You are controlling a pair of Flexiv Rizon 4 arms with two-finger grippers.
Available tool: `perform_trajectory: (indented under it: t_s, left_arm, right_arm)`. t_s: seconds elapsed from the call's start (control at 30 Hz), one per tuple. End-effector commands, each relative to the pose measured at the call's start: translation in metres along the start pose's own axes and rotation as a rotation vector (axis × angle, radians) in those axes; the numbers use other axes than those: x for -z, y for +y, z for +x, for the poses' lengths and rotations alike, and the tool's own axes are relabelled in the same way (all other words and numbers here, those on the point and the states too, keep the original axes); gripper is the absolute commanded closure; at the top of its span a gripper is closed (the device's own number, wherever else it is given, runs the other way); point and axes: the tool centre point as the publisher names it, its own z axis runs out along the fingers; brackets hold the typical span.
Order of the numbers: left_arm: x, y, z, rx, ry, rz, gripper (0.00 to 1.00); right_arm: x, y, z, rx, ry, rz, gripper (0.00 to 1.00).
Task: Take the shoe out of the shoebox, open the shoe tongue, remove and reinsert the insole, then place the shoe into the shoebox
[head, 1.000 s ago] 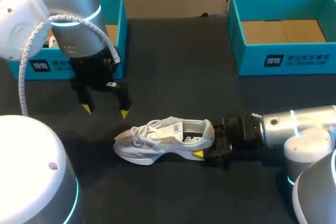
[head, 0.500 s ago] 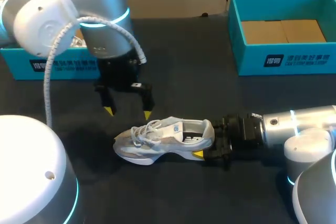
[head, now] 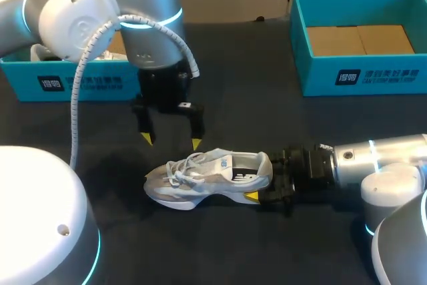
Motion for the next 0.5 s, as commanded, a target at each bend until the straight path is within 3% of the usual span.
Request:
perform_trajectory:
  t_s: [0.03,0.5]
  left_arm:
    - [-0.0282,-0.0171,0.0675,0.047,-0.095,-0.051,0.00]
    - [-0.0334,-0.0256,0.0764,0.066,-0.136,-0.044,0.00]
  right_arm:
    - [-0.0010,0.0014,0.0012,0.000,-0.001,0.005,1.00]
    - [-0.0010,0.0014,0.0012,0.000,-0.001,0.005,1.00]
